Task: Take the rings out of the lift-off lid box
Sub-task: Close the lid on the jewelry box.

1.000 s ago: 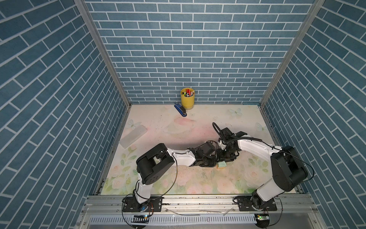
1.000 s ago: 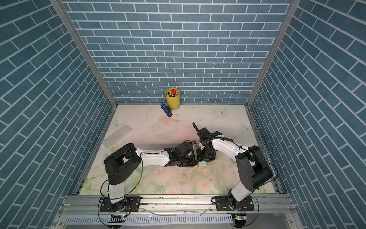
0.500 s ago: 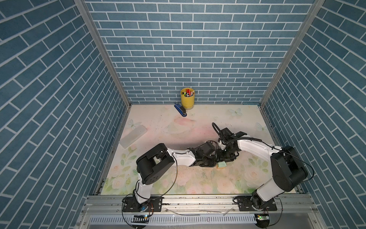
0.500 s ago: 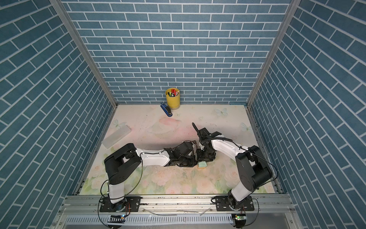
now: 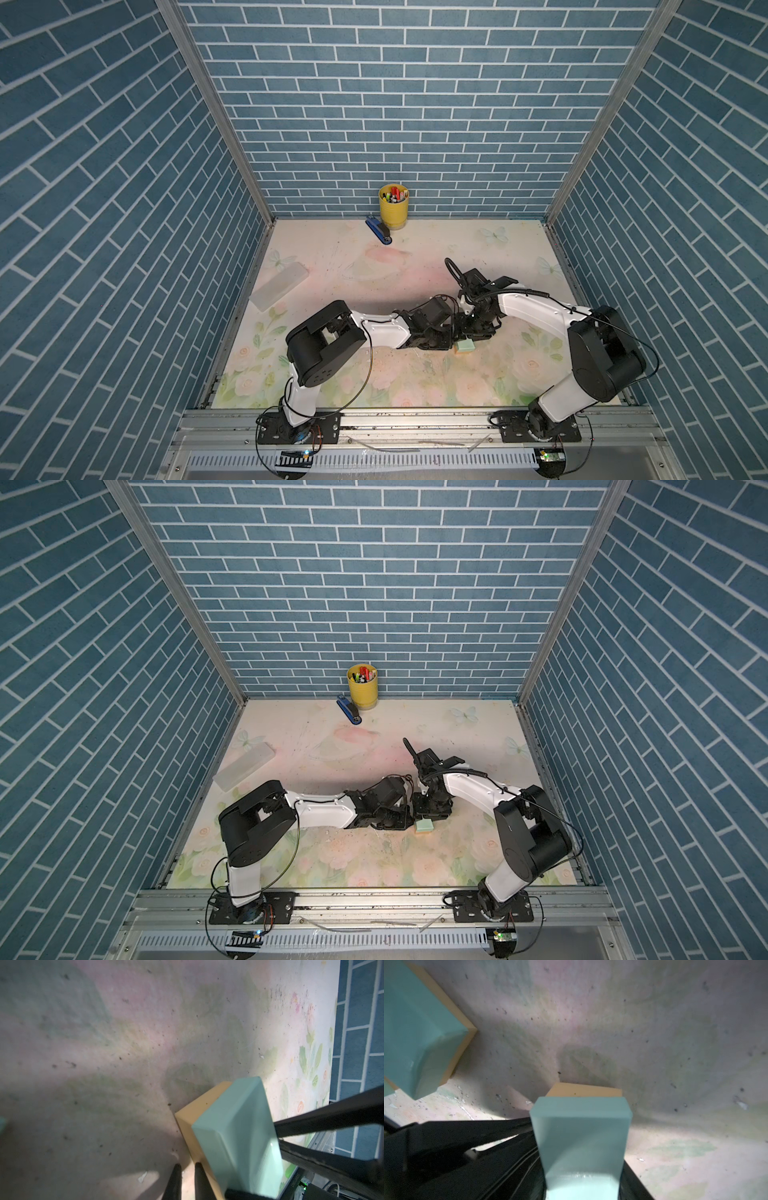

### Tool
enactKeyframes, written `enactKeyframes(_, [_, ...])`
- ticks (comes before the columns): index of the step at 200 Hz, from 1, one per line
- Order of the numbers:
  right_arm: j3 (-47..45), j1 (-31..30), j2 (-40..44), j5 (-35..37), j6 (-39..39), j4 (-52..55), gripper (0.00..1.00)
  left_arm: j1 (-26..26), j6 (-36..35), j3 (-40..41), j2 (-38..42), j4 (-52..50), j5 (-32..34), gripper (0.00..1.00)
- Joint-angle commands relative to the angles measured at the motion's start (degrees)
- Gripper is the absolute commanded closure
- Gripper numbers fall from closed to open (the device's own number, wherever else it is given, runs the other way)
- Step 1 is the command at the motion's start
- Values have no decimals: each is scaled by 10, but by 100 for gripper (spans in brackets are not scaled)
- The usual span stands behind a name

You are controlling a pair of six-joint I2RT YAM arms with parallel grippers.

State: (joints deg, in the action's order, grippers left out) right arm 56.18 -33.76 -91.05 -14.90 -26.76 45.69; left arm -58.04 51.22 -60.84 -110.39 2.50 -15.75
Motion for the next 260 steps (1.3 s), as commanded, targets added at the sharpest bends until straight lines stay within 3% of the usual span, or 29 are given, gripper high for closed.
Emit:
enactKeyframes(1, [-7, -10, 16, -17, -6, 24, 46, -1, 0, -2, -19, 3, 1, 84])
enactKeyframes(71, [-2, -7, 43, -1, 5, 51, 34, -1, -6, -6, -13, -14, 9, 84])
enactKeyframes(120, [-5, 14, 75, 1, 16, 75, 32, 0, -9, -6, -8, -28, 12, 84])
enactKeyframes(153, [-36, 62, 107, -46, 18, 46, 40, 1, -18, 1, 3, -35, 15, 84])
enactKeyframes(184, [-58, 66, 90, -98, 11, -6, 47, 2, -22, 1, 4, -36, 13, 84])
enactKeyframes(260, [-108, 67, 79, -115, -9, -42, 63, 2, -20, 3, 2, -32, 13, 84])
